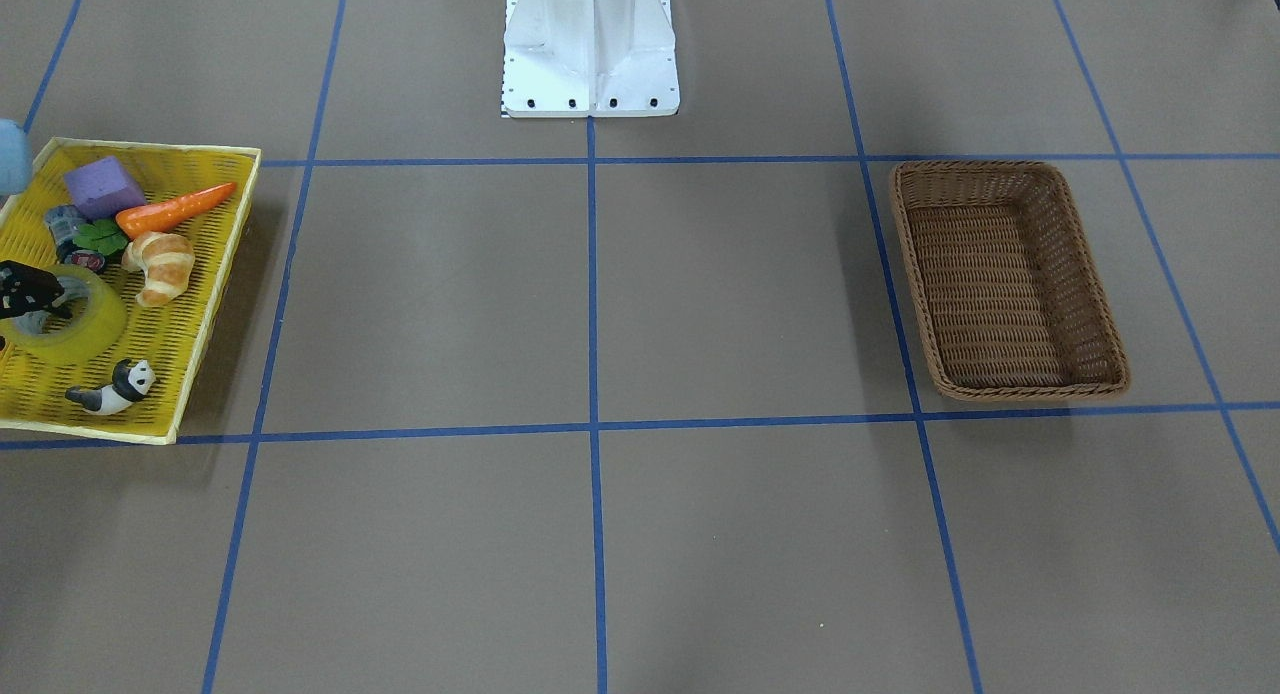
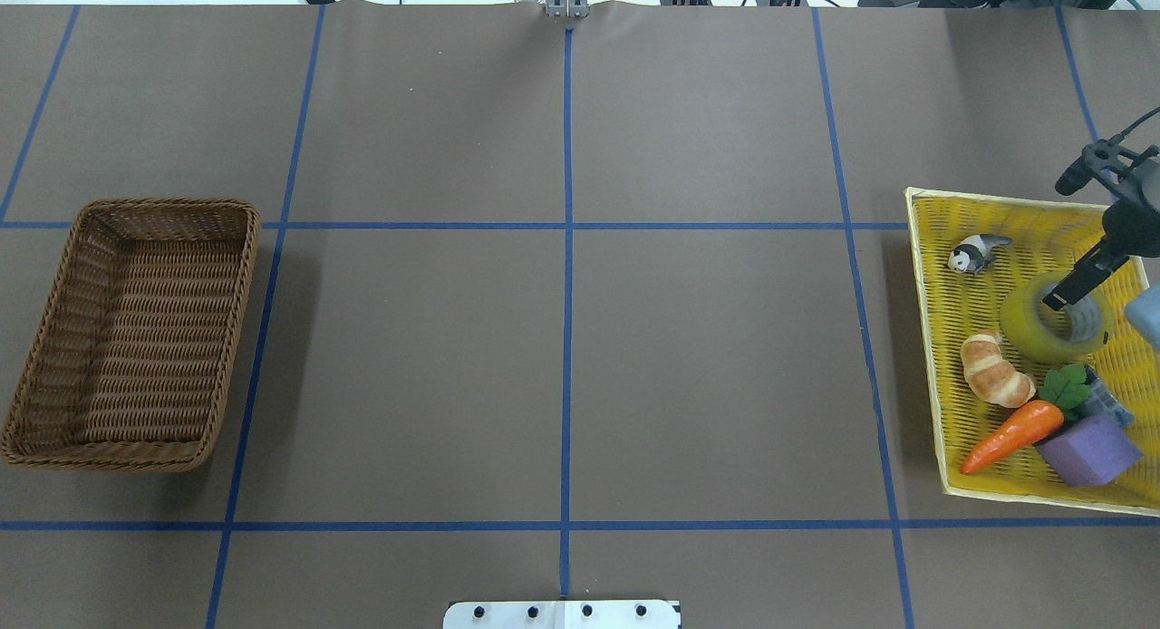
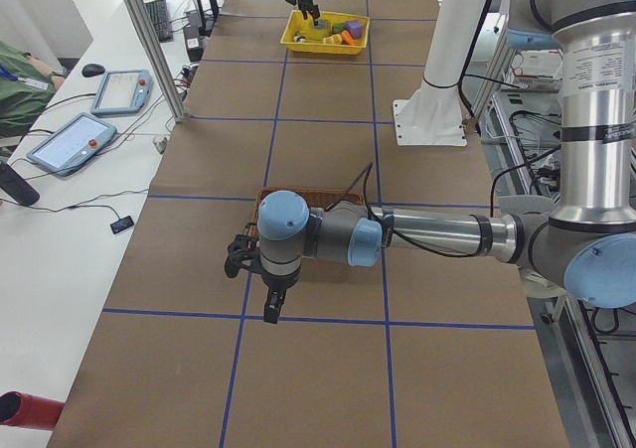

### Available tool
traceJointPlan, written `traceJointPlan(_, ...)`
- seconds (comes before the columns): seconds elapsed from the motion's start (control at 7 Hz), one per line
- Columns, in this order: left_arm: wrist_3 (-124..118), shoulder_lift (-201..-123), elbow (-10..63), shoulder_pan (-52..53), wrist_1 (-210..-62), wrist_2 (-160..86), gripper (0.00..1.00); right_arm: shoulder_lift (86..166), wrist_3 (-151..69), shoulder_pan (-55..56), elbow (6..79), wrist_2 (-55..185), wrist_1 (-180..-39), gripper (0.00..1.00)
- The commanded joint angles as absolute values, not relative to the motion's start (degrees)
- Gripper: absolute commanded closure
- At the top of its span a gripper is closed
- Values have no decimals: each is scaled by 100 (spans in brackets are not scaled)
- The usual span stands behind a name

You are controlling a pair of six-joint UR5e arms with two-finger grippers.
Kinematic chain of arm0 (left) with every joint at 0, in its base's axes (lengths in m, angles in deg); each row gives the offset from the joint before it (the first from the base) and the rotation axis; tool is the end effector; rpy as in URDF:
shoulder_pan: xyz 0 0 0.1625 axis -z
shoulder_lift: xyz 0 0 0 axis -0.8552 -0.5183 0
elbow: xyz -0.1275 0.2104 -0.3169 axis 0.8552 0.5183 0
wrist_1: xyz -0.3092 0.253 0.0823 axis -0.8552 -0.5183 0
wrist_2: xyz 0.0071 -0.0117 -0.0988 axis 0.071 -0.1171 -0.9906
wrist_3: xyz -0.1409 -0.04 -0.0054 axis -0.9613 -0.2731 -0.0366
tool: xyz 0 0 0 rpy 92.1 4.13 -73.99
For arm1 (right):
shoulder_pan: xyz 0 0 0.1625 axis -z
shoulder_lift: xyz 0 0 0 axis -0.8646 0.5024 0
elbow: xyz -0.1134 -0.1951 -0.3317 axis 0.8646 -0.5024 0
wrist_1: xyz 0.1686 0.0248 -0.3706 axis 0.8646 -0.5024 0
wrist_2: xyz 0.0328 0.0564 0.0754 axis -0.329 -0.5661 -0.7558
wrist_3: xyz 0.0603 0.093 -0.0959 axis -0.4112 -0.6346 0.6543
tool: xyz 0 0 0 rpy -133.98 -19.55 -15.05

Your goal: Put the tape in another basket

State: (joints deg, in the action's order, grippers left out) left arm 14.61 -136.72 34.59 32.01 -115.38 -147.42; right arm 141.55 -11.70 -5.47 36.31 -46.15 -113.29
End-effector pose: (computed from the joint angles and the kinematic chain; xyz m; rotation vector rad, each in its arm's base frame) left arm -0.0418 -0.4614 0.6299 0.1703 0.7253 0.0913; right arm -0.1938 -0.4968 0.6428 0.0965 -0.7971 -0.6896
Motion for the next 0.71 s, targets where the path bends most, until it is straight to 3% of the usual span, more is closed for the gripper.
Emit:
traceJointPlan(0.0, 1471, -13673, 3446, 3201, -11538, -14742, 2, 14173, -1161, -485, 3558, -4579, -11319, 0)
traceJointPlan(0.14, 1471, -13664, 3446, 3201, -11538, -14742, 2, 14199, -1135, -485, 3558, -4587, -11310, 4)
traceJointPlan(0.29, 1471, -13664, 3446, 3201, -11538, -14751, 2, 14199, -1126, -485, 3558, -4587, -11293, 70)
traceJointPlan(0.43, 1471, -13664, 3446, 3201, -11538, -14751, 2, 14182, -1039, -485, 3592, -4579, -11275, 100)
traceJointPlan(0.57, 1471, -13664, 3446, 3201, -11538, -14751, 2, 14182, -847, -494, 3584, -4579, -11266, 100)
